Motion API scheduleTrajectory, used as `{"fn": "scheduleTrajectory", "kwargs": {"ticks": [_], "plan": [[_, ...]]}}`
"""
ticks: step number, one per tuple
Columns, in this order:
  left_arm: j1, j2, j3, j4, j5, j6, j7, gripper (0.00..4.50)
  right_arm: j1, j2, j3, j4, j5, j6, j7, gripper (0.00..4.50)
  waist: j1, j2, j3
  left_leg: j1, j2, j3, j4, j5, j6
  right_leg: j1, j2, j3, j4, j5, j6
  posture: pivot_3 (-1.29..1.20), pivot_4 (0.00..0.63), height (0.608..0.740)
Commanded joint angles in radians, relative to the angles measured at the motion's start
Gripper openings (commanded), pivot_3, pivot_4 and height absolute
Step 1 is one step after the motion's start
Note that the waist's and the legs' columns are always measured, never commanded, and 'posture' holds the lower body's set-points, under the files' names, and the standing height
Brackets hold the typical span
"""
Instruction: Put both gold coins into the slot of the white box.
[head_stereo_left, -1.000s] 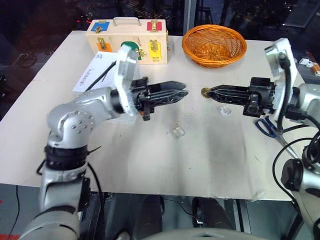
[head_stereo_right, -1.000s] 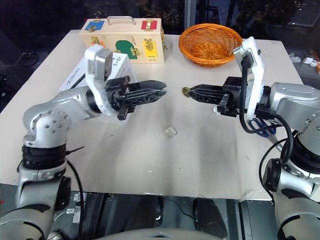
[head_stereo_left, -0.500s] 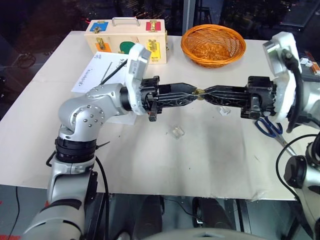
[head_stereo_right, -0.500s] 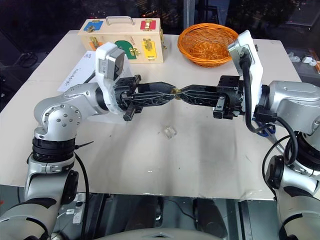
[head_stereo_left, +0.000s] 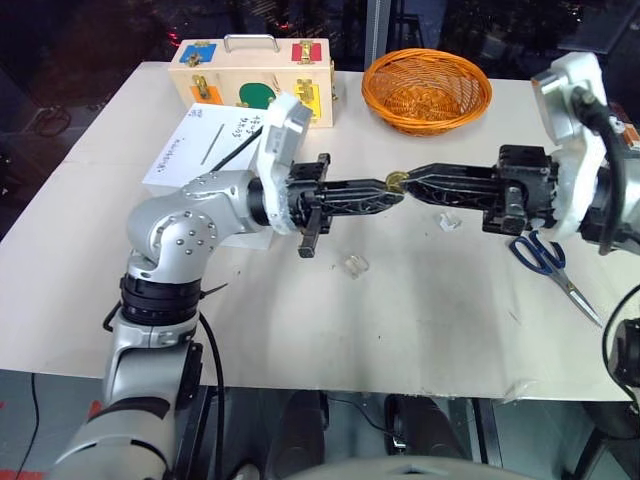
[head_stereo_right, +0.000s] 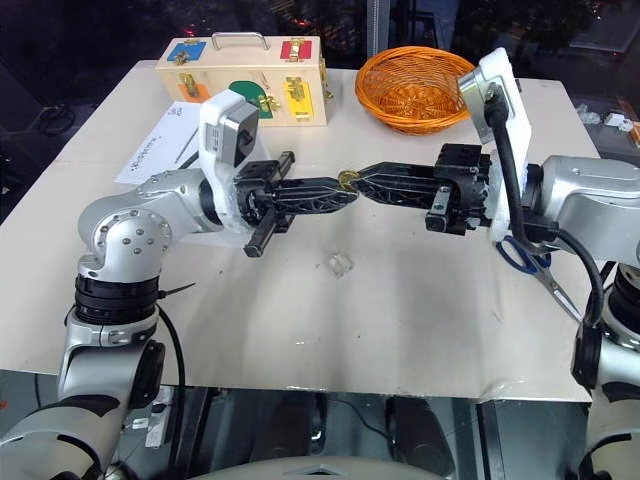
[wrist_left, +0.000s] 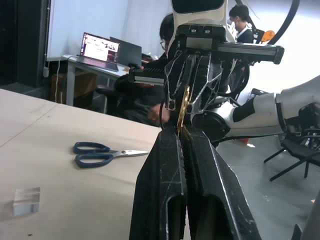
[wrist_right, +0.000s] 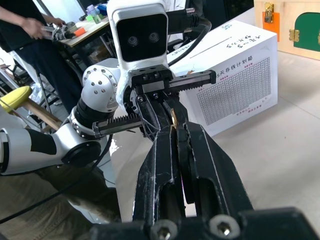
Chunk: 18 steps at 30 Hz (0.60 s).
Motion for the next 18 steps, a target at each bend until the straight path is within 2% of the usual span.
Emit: {"fn": "scheduleTrajectory", "kwargs": {"ticks": [1, 8, 9, 10, 14, 18], "plan": [[-0.018, 0.000, 0.043, -0.028, -0.030, 0.004, 0.004, 0.02, 0.026, -0.048, 0.026, -0.041, 0.061, -0.049, 0.009, 0.00, 0.000, 0.000, 0.000, 0.000, 0.000, 0.000, 0.000, 0.000, 0.000, 0.000, 0.000, 0.000, 0.000, 0.000, 0.000, 0.00, 0.150, 0.726], [-0.008, 0.011, 0.064, -0.030, -0.058, 0.022, -0.014, 0.02, 0.046, -0.107, 0.058, -0.038, 0.094, -0.124, 0.007, 0.00, 0.000, 0.000, 0.000, 0.000, 0.000, 0.000, 0.000, 0.000, 0.000, 0.000, 0.000, 0.000, 0.000, 0.000, 0.000, 0.00, 0.150, 0.726], [-0.008, 0.013, 0.066, -0.031, -0.063, 0.025, -0.017, 0.60, 0.047, -0.114, 0.063, -0.037, 0.098, -0.133, 0.006, 0.00, 0.000, 0.000, 0.000, 0.000, 0.000, 0.000, 0.000, 0.000, 0.000, 0.000, 0.000, 0.000, 0.000, 0.000, 0.000, 0.00, 0.150, 0.726], [-0.006, 0.013, 0.067, -0.035, -0.063, 0.023, -0.015, 0.94, 0.047, -0.121, 0.067, -0.036, 0.101, -0.142, 0.005, 0.00, 0.000, 0.000, 0.000, 0.000, 0.000, 0.000, 0.000, 0.000, 0.000, 0.000, 0.000, 0.000, 0.000, 0.000, 0.000, 0.00, 0.150, 0.726], [0.003, 0.018, 0.065, -0.053, -0.057, 0.020, -0.017, 2.84, 0.047, -0.140, 0.081, -0.034, 0.111, -0.167, 0.004, 0.00, 0.001, 0.000, 0.000, 0.000, 0.000, 0.000, 0.000, 0.000, 0.000, 0.000, 0.000, 0.000, 0.000, 0.000, 0.000, 0.00, 0.150, 0.726], [0.011, 0.021, 0.062, -0.051, -0.042, 0.011, -0.021, 2.84, 0.046, -0.151, 0.094, -0.034, 0.116, -0.184, 0.002, 0.00, 0.001, 0.000, 0.000, 0.000, 0.000, 0.000, 0.000, 0.000, 0.000, 0.000, 0.000, 0.000, 0.000, 0.000, 0.000, 0.00, 0.150, 0.726]]}}
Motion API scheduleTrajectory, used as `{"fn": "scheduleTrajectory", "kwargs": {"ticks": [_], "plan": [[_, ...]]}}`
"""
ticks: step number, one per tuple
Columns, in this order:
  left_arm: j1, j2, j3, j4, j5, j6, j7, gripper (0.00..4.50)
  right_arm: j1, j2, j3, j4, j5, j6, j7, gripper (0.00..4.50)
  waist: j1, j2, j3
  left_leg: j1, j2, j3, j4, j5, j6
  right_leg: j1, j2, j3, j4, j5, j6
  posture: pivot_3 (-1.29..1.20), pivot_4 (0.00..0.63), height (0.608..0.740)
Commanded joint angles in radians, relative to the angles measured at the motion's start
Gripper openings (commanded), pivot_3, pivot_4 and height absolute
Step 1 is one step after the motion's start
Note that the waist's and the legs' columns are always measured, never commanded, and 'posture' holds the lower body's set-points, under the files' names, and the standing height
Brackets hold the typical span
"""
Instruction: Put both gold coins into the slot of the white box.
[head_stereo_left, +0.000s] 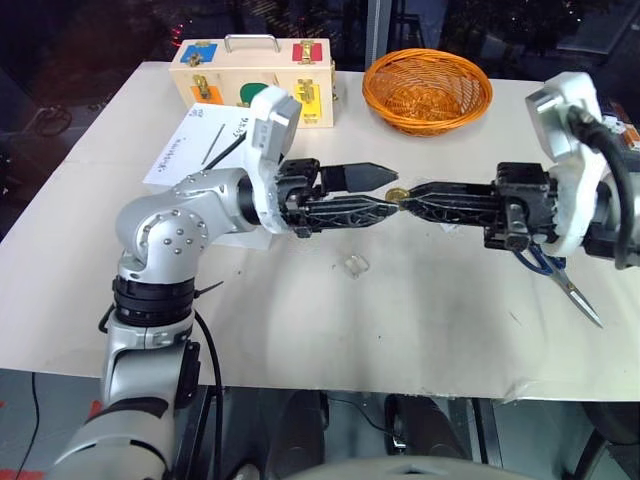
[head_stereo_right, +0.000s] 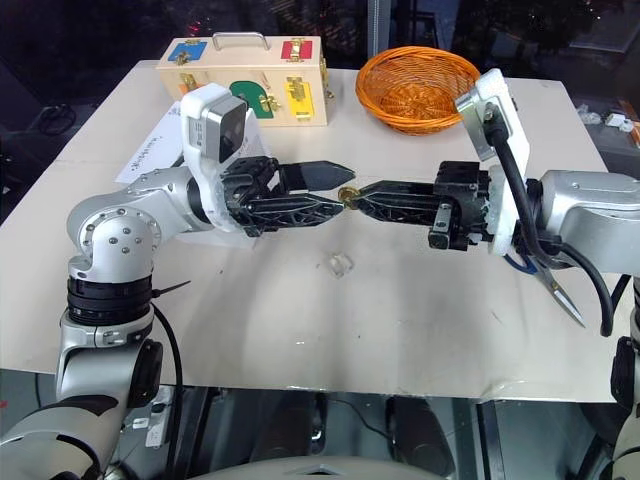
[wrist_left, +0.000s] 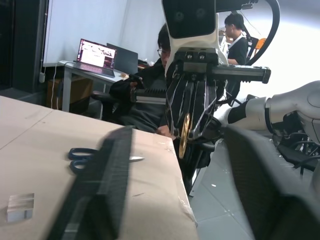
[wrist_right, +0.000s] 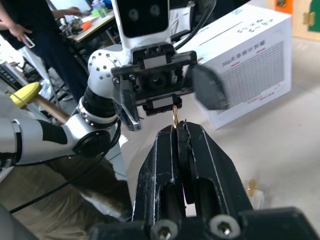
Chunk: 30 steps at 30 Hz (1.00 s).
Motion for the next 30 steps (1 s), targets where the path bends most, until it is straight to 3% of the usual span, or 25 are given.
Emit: {"fn": "scheduleTrajectory", "kwargs": {"ticks": [1, 2, 6, 7, 9, 17, 19, 30], "plan": [[0.007, 0.007, 0.018, -0.034, -0.002, -0.018, -0.011, 2.84, -0.009, -0.021, -0.007, -0.015, 0.023, -0.041, 0.001, 0.00, 0.000, 0.000, 0.000, 0.000, 0.000, 0.000, 0.000, 0.000, 0.000, 0.000, 0.000, 0.000, 0.000, 0.000, 0.000, 0.00, 0.150, 0.726], [0.008, 0.006, 0.018, -0.034, -0.001, -0.019, -0.011, 2.84, -0.010, -0.023, -0.005, -0.015, 0.024, -0.044, 0.001, 0.00, 0.000, 0.000, 0.000, 0.000, 0.000, 0.000, 0.000, 0.000, 0.000, 0.000, 0.000, 0.000, 0.000, 0.000, 0.000, 0.00, 0.150, 0.726], [0.007, 0.003, 0.018, -0.032, -0.003, -0.019, -0.013, 1.78, -0.010, -0.031, 0.000, -0.015, 0.027, -0.051, 0.005, 0.00, 0.000, 0.000, 0.000, 0.000, 0.000, 0.000, 0.000, 0.000, 0.000, 0.000, 0.000, 0.000, 0.000, 0.000, 0.000, 0.00, 0.150, 0.726], [0.006, 0.003, 0.017, -0.031, 0.000, -0.022, -0.014, 1.12, -0.011, -0.034, 0.000, -0.014, 0.029, -0.052, 0.006, 0.00, 0.000, 0.000, 0.000, 0.000, 0.000, 0.000, 0.000, 0.000, 0.000, 0.000, 0.000, 0.000, 0.000, 0.000, 0.000, 0.00, 0.150, 0.726], [0.004, 0.003, 0.016, -0.030, 0.000, -0.023, -0.016, 0.55, -0.013, -0.038, 0.002, -0.015, 0.034, -0.056, 0.007, 0.00, 0.000, 0.000, 0.000, 0.000, 0.000, 0.000, 0.000, 0.000, 0.000, 0.000, 0.000, 0.000, 0.000, 0.000, 0.000, 0.00, 0.150, 0.726], [-0.002, -0.005, 0.016, -0.025, -0.007, -0.018, -0.016, 0.55, -0.010, -0.049, 0.005, -0.021, 0.038, -0.067, 0.014, 0.00, 0.001, 0.000, 0.000, 0.000, 0.000, 0.000, 0.000, 0.000, 0.000, 0.000, 0.000, 0.000, 0.000, 0.000, 0.000, 0.00, 0.150, 0.726], [-0.002, -0.005, 0.016, -0.025, -0.006, -0.018, -0.018, 0.02, -0.007, -0.051, 0.005, -0.023, 0.040, -0.070, 0.016, 0.00, 0.001, 0.000, 0.000, 0.000, 0.000, 0.000, 0.000, 0.000, 0.000, 0.000, 0.000, 0.000, 0.000, 0.000, 0.000, 0.00, 0.150, 0.726], [0.003, -0.014, 0.019, -0.029, -0.016, -0.013, -0.030, 0.01, -0.004, -0.043, 0.012, -0.052, 0.029, -0.094, 0.021, 0.00, 0.001, 0.000, 0.000, 0.000, 0.000, 0.000, 0.000, 0.000, 0.000, 0.000, 0.000, 0.000, 0.000, 0.000, 0.000, 0.00, 0.150, 0.726]]}}
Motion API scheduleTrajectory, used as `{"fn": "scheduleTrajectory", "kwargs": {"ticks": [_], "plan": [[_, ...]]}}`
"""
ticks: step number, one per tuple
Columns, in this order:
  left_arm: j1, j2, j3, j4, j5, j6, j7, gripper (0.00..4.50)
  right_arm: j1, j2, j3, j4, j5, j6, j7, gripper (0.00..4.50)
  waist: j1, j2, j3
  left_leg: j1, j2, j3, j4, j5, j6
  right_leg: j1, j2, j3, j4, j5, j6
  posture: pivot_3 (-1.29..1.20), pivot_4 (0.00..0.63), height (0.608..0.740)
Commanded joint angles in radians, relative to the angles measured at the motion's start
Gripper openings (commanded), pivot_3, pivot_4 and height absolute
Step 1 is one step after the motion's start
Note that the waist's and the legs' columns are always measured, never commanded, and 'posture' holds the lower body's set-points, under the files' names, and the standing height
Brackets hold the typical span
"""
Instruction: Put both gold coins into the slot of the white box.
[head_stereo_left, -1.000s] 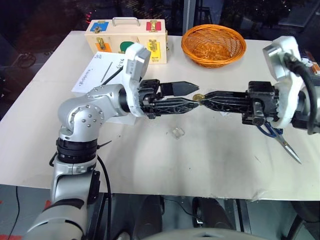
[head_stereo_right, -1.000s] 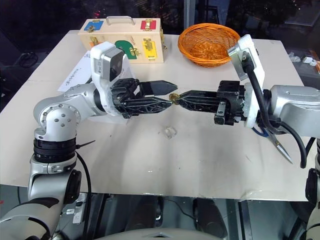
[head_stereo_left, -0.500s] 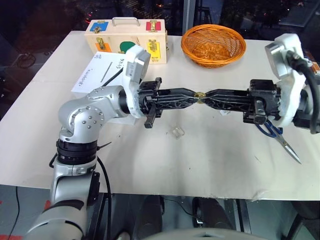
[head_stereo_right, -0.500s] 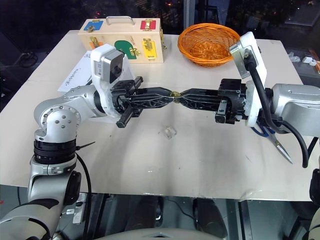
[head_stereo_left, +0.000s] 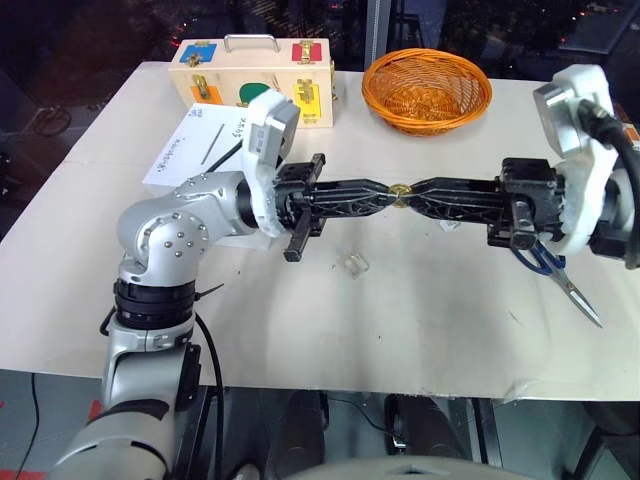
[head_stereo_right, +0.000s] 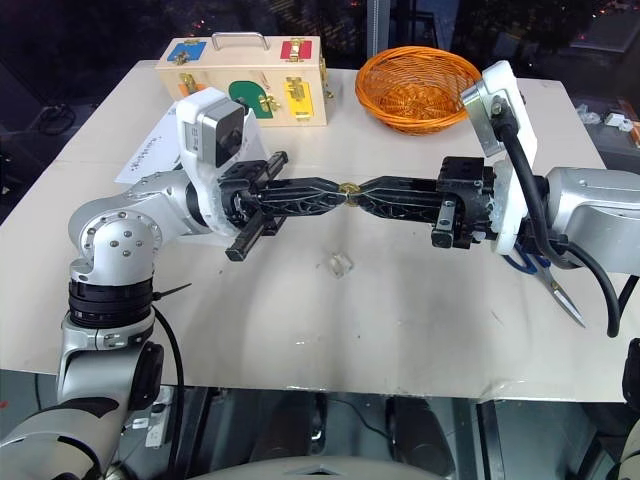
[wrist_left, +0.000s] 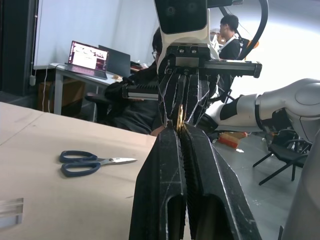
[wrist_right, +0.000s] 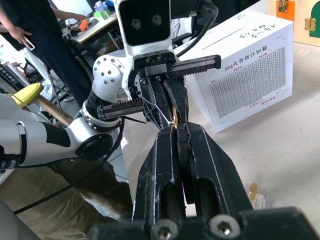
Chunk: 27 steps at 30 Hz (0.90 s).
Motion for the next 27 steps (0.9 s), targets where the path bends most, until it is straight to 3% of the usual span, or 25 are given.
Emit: {"fn": "scheduleTrajectory", "kwargs": {"ticks": [1, 2, 6, 8, 10, 11, 13, 16, 19, 22, 25, 27], "plan": [[-0.007, -0.008, 0.016, -0.030, -0.017, -0.008, 0.001, 0.01, -0.006, 0.004, -0.009, -0.051, -0.013, -0.044, 0.023, 0.00, 0.000, 0.000, 0.000, 0.000, 0.000, 0.000, 0.000, 0.000, 0.000, 0.000, 0.000, 0.000, 0.000, 0.000, 0.000, 0.00, 0.150, 0.726], [-0.005, -0.008, 0.019, -0.032, -0.019, -0.007, 0.006, 0.01, 0.001, 0.010, -0.013, -0.051, -0.013, -0.054, 0.015, 0.00, 0.000, 0.000, 0.000, 0.000, 0.000, 0.000, 0.000, 0.000, 0.000, 0.000, 0.000, 0.000, 0.000, 0.000, 0.000, 0.00, 0.150, 0.726], [0.011, 0.001, 0.057, -0.041, -0.033, 0.007, 0.048, 0.00, 0.055, 0.014, -0.040, -0.069, -0.035, -0.083, 0.035, 1.25, 0.000, 0.000, 0.000, 0.000, 0.000, 0.000, 0.000, 0.000, 0.000, 0.000, 0.000, 0.000, 0.000, 0.000, 0.000, 0.00, 0.150, 0.726], [0.023, 0.013, 0.091, -0.049, -0.052, 0.020, 0.089, 0.00, 0.088, 0.012, -0.062, -0.080, -0.060, -0.106, 0.033, 2.32, 0.000, 0.000, 0.000, 0.000, 0.000, 0.000, 0.000, 0.000, 0.000, 0.000, 0.000, 0.000, 0.000, 0.000, 0.000, 0.00, 0.150, 0.726], [0.035, 0.027, 0.122, -0.060, -0.073, 0.035, 0.129, 0.00, 0.111, 0.005, -0.076, -0.093, -0.100, -0.123, 0.041, 3.03, -0.002, 0.000, 0.000, 0.000, 0.000, 0.000, 0.000, 0.000, 0.000, 0.000, 0.000, 0.000, 0.000, 0.000, 0.000, 0.00, 0.150, 0.726], [0.043, 0.034, 0.136, -0.065, -0.082, 0.042, 0.149, 0.00, 0.120, -0.003, -0.080, -0.107, -0.136, -0.130, 0.049, 3.70, -0.002, 0.000, 0.000, 0.000, 0.000, 0.000, 0.000, 0.000, 0.000, 0.000, 0.000, 0.000, 0.000, 0.000, 0.000, 0.00, 0.150, 0.726], [0.054, 0.054, 0.194, -0.073, -0.112, 0.064, 0.232, 0.00, 0.142, -0.014, -0.080, -0.138, -0.252, -0.158, 0.049, 4.22, -0.001, 0.000, 0.000, 0.000, 0.000, 0.000, 0.000, 0.000, 0.000, 0.000, 0.000, 0.000, 0.000, 0.000, 0.000, 0.00, 0.150, 0.726], [0.066, 0.081, 0.266, -0.085, -0.137, 0.079, 0.353, 0.00, 0.160, 0.034, -0.083, -0.149, -0.354, -0.228, 0.039, 4.22, -0.001, 0.000, 0.000, 0.000, 0.000, -0.001, 0.000, 0.000, 0.000, 0.000, 0.000, -0.001, 0.000, 0.000, 0.000, 0.00, 0.150, 0.726], [0.073, 0.145, 0.363, -0.105, -0.056, 0.086, 0.588, 0.00, 0.184, 0.063, -0.019, -0.166, -0.514, -0.296, 0.154, 4.22, -0.003, -0.001, 0.000, 0.000, 0.000, -0.001, 0.001, 0.000, 0.000, 0.000, 0.000, 0.000, 0.001, 0.000, 0.000, 0.00, 0.150, 0.726], [0.046, 0.282, 0.389, -0.051, 0.015, 0.185, 0.727, 0.00, 0.193, 0.109, 0.015, -0.168, -0.589, -0.354, 0.230, 4.22, -0.003, -0.001, 0.000, 0.001, 0.000, -0.001, 0.000, 0.000, 0.000, 0.000, 0.000, 0.000, 0.001, 0.000, 0.000, 0.00, 0.150, 0.726], [-0.032, 0.425, 0.402, 0.152, -0.013, 0.338, 0.687, 0.00, 0.192, 0.146, 0.042, -0.147, -0.659, -0.389, 0.278, 4.22, 0.000, -0.001, 0.001, 0.001, 0.000, -0.001, 0.000, 0.000, 0.000, 0.000, 0.000, -0.001, 0.001, 0.000, 0.000, 0.00, 0.150, 0.726], [-0.076, 0.467, 0.393, 0.248, 0.012, 0.358, 0.671, 0.00, 0.190, 0.160, 0.060, -0.128, -0.705, -0.408, 0.313, 4.22, 0.002, -0.002, 0.000, 0.001, 0.000, -0.001, 0.001, 0.000, 0.000, 0.000, 0.000, -0.002, 0.001, 0.000, 0.000, 0.00, 0.150, 0.726]]}}
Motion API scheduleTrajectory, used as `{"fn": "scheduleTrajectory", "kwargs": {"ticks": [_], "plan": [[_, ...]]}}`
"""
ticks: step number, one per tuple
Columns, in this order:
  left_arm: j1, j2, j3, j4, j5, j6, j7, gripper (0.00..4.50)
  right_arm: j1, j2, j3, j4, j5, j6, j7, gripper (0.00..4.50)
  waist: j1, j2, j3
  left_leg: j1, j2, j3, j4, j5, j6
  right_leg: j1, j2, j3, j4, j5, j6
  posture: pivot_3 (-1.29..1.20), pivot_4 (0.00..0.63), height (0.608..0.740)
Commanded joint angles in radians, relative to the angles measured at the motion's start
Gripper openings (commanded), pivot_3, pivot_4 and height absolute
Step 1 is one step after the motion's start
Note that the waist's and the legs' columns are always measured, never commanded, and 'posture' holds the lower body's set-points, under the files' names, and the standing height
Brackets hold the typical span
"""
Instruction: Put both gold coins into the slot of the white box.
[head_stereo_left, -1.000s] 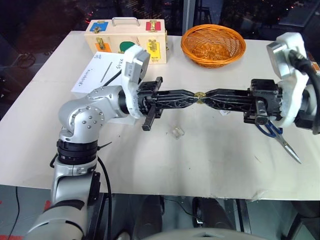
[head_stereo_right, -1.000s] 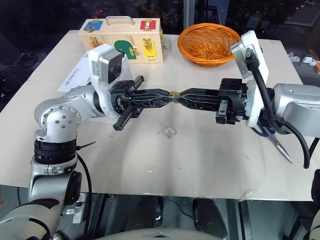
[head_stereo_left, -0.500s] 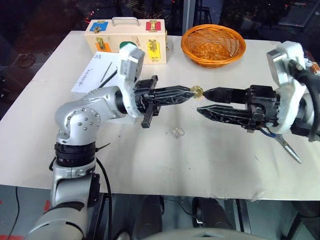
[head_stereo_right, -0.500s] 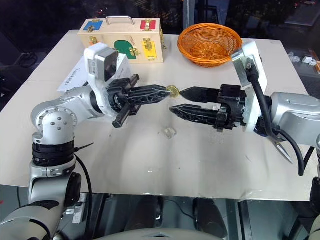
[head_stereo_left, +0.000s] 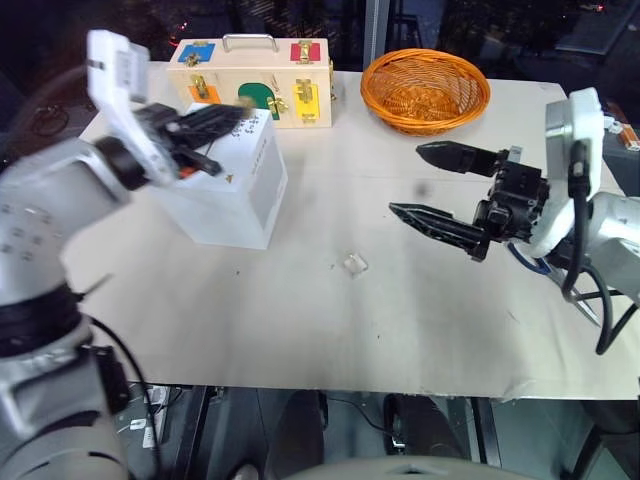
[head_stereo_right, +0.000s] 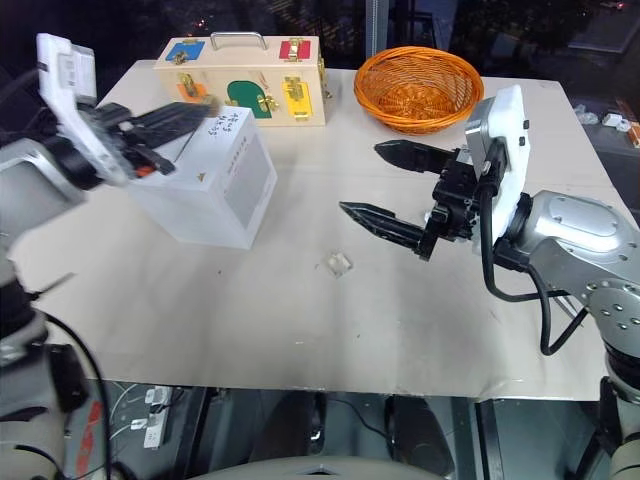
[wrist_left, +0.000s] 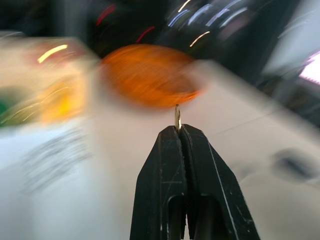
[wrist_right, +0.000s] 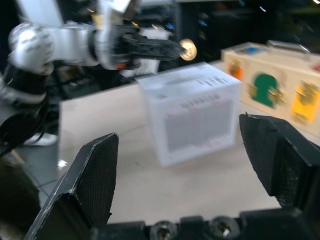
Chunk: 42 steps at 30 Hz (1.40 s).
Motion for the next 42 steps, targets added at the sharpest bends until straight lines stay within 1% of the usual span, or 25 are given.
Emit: {"fn": "scheduleTrajectory", "kwargs": {"ticks": [1, 4, 6, 8, 11, 12, 17, 24, 32, 36, 39, 42], "plan": [[-0.090, 0.072, 0.013, 0.159, 0.014, 0.080, -0.036, 0.00, -0.010, 0.017, 0.017, 0.013, -0.091, -0.059, 0.067, 4.22, 0.003, 0.000, 0.000, 0.000, 0.000, 0.000, 0.000, 0.000, 0.000, 0.000, -0.001, 0.000, 0.000, 0.000, 0.000, 0.00, 0.150, 0.726], [-0.142, 0.073, -0.029, 0.193, 0.034, 0.143, -0.024, 0.00, -0.017, 0.029, 0.031, 0.035, -0.142, -0.077, 0.103, 4.22, 0.009, 0.000, 0.000, 0.000, 0.000, 0.000, 0.001, 0.000, 0.000, 0.001, -0.001, -0.001, 0.000, 0.000, 0.000, 0.00, 0.150, 0.726], [-0.185, 0.046, -0.020, 0.234, 0.051, 0.199, 0.024, 0.00, -0.024, 0.038, 0.032, 0.046, -0.163, -0.082, 0.120, 4.22, 0.011, 0.000, 0.000, 0.000, 0.000, 0.000, 0.001, 0.000, 0.000, 0.001, -0.001, -0.001, 0.000, 0.000, 0.000, 0.00, 0.150, 0.726], [-0.204, 0.037, -0.022, 0.244, 0.070, 0.225, 0.037, 0.00, -0.026, 0.046, 0.031, 0.049, -0.181, -0.085, 0.132, 4.22, 0.008, 0.000, 0.000, 0.000, 0.000, 0.000, 0.001, 0.000, 0.000, 0.000, -0.001, -0.001, 0.001, 0.000, 0.000, 0.00, 0.150, 0.726], [-0.224, 0.028, -0.041, 0.263, 0.118, 0.237, 0.053, 0.00, -0.021, 0.058, 0.027, 0.045, -0.193, -0.085, 0.143, 4.22, -0.001, 0.000, 0.000, 0.000, 0.000, 0.000, 0.001, 0.000, -0.001, -0.001, -0.001, 0.000, 0.003, 0.000, 0.000, 0.00, 0.150, 0.726], [-0.233, 0.022, -0.047, 0.278, 0.137, 0.235, 0.059, 0.00, -0.019, 0.063, 0.024, 0.043, -0.195, -0.087, 0.146, 4.22, -0.001, 0.000, 0.000, 0.000, 0.000, 0.001, 0.001, 0.002, -0.003, -0.001, -0.001, 0.000, 0.004, 0.000, 0.000, 0.00, 0.150, 0.726], [-0.248, -0.005, -0.061, 0.311, 0.189, 0.242, 0.058, 0.00, -0.008, 0.077, 0.005, 0.016, -0.203, -0.101, 0.154, 4.22, -0.001, 0.000, 0.000, 0.000, 0.000, 0.001, 0.001, 0.002, -0.003, -0.002, 0.000, 0.001, 0.006, 0.000, 0.000, 0.00, 0.150, 0.726], [-0.236, -0.043, -0.064, 0.296, 0.240, 0.269, 0.061, 0.00, -0.013, 0.097, -0.033, 0.003, -0.166, -0.100, 0.151, 4.22, 0.001, 0.000, 0.000, 0.000, 0.000, 0.001, 0.002, 0.002, -0.003, -0.002, -0.001, 0.001, 0.007, 0.000, 0.000, 0.00, 0.150, 0.726], [-0.281, -0.098, -0.051, 0.292, 0.289, 0.305, 0.074, 0.00, -0.006, 0.098, -0.027, 0.000, -0.191, -0.118, 0.171, 4.22, 0.003, 0.000, 0.000, 0.001, -0.001, 0.000, 0.004, 0.002, -0.003, -0.002, -0.001, 0.000, 0.012, 0.000, 0.000, 0.00, 0.150, 0.726], [-0.286, -0.098, -0.078, 0.286, 0.330, 0.287, 0.077, 0.00, -0.002, 0.098, -0.025, 0.001, -0.198, -0.121, 0.181, 4.22, 0.004, 0.000, 0.000, 0.001, -0.001, 0.000, 0.004, 0.002, -0.003, -0.002, -0.001, 0.000, 0.012, 0.000, 0.000, 0.00, 0.150, 0.726], [-0.275, -0.089, -0.132, 0.242, 0.357, 0.254, 0.054, 0.00, -0.002, 0.099, -0.023, 0.005, -0.205, -0.122, 0.186, 4.22, 0.003, 0.000, 0.000, 0.001, -0.001, 0.000, 0.004, 0.002, -0.003, -0.002, -0.001, 0.000, 0.013, 0.000, 0.000, 0.00, 0.150, 0.726], [-0.284, -0.100, -0.168, 0.189, 0.377, 0.240, 0.049, 0.00, -0.003, 0.098, -0.021, 0.008, -0.212, -0.120, 0.190, 4.22, 0.004, 0.000, 0.000, 0.001, -0.001, 0.000, 0.004, 0.002, -0.003, -0.002, -0.001, 0.000, 0.013, 0.000, 0.000, 0.00, 0.150, 0.726]]}}
